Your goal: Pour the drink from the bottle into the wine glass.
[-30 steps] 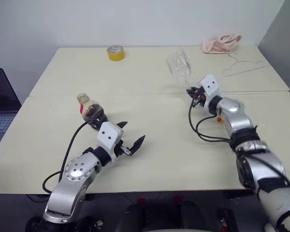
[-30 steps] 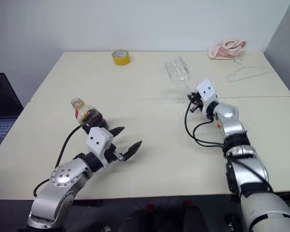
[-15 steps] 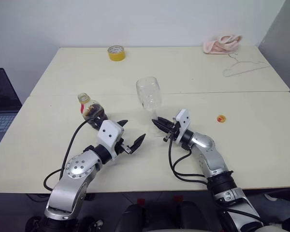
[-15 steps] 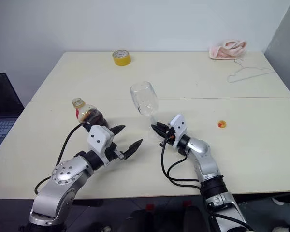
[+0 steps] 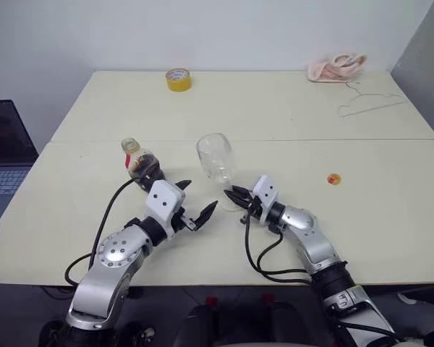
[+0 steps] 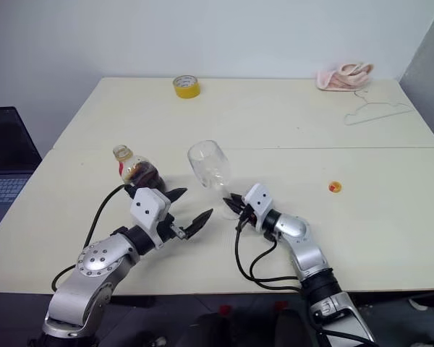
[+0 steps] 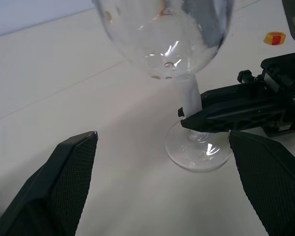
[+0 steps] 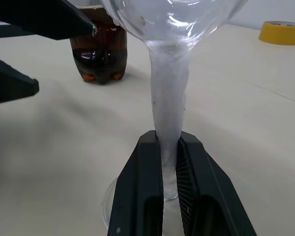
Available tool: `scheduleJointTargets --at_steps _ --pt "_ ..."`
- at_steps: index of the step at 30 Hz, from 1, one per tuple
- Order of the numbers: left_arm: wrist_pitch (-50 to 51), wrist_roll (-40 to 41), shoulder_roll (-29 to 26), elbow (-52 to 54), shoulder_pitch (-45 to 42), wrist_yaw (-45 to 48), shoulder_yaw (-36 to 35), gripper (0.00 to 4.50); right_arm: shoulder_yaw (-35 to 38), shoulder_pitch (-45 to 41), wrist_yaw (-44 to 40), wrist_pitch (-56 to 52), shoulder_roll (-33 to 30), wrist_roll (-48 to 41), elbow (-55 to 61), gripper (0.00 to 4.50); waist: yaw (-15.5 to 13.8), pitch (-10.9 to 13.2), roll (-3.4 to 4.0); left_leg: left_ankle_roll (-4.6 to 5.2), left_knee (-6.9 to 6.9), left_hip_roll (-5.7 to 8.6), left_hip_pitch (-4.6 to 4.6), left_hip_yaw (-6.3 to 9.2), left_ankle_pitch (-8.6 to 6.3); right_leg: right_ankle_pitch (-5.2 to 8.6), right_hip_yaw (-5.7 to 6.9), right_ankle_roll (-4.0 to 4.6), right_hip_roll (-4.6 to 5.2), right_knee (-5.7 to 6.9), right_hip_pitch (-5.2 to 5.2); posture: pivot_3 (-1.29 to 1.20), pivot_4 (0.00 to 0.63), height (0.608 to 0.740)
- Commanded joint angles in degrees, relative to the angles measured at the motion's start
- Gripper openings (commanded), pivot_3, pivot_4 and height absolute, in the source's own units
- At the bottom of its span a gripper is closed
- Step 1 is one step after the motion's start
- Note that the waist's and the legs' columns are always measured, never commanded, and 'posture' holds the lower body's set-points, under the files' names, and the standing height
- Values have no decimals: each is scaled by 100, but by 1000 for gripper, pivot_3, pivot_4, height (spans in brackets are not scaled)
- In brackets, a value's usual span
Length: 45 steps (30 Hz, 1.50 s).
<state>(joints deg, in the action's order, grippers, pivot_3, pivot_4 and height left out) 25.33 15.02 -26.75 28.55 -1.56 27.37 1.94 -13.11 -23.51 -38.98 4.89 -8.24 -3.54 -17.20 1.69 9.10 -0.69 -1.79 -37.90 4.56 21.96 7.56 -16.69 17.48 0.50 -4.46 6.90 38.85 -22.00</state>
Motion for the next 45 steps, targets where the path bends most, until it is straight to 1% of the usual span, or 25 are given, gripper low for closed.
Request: scheduleJointTargets --at_steps 1,5,15,22,26,30,32,34,42,43,45 --pt "-105 -47 -33 70 -73 38 -43 4500 187 76 59 -19 -365 129 -310 130 -24 -2 -2 0 -1 1 -3 2 0 0 2 0 1 -3 5 0 150 740" --pt "-99 -51 -37 71 -72 72 -62 4500 178 82 71 2 -530 151 -376 130 -30 -3 -2 0 -1 1 -17 7 0 0 7 0 1 -7 27 0 150 740" --pt "-99 -64 -40 42 -127 115 -72 4500 256 -43 75 -226 -743 95 -396 130 -84 -4 -3 1 -5 3 -18 10 0 0 9 0 2 -14 35 0 150 740" --pt "-98 -59 -49 38 -136 121 -89 4500 339 -126 -41 -312 -1015 -37 -523 130 -171 -4 -3 1 -8 5 -19 12 0 0 11 0 3 -21 42 0 150 740" --pt "-111 -69 -37 19 -156 122 -61 4500 226 -77 -211 -405 -1061 -119 -509 130 -175 -4 -3 1 -9 7 -23 15 0 0 14 0 4 -27 53 0 150 740" --pt "-129 -73 -34 5 -167 128 -57 4500 225 -54 -134 -422 -1030 -108 -514 130 -174 -4 -3 2 -7 6 -26 15 -1 0 14 0 4 -27 55 0 150 740" --pt "-135 -72 -37 4 -165 132 -59 4500 222 -59 -130 -425 -1027 -102 -526 846 -174 -5 -4 2 -7 7 -27 15 -1 0 14 0 4 -27 57 0 150 740" --pt "-144 -76 -33 -10 -174 134 -53 4500 221 -76 -130 -412 -1032 -94 -557 1443 -161 -6 -4 2 -6 7 -25 17 -1 0 16 0 4 -28 56 0 150 740" --pt "-170 -88 -12 -30 -190 137 -24 4500 290 -105 -140 -372 -1059 -70 -591 4302 -147 -6 -5 2 -1 2 -28 13 -1 0 13 0 1 -30 54 0 150 740" --pt "-172 -89 -11 -28 -189 135 -22 4500 298 -96 -150 -378 -1072 -75 -570 4487 -144 -6 -5 1 0 1 -28 13 -1 0 13 0 1 -30 54 0 150 740" --pt "-179 -86 -15 -33 -180 143 -30 4500 334 -53 -204 -453 -1124 -125 -458 4487 -139 -6 -5 1 1 -1 -28 13 -1 0 13 0 -1 -30 54 0 150 740"
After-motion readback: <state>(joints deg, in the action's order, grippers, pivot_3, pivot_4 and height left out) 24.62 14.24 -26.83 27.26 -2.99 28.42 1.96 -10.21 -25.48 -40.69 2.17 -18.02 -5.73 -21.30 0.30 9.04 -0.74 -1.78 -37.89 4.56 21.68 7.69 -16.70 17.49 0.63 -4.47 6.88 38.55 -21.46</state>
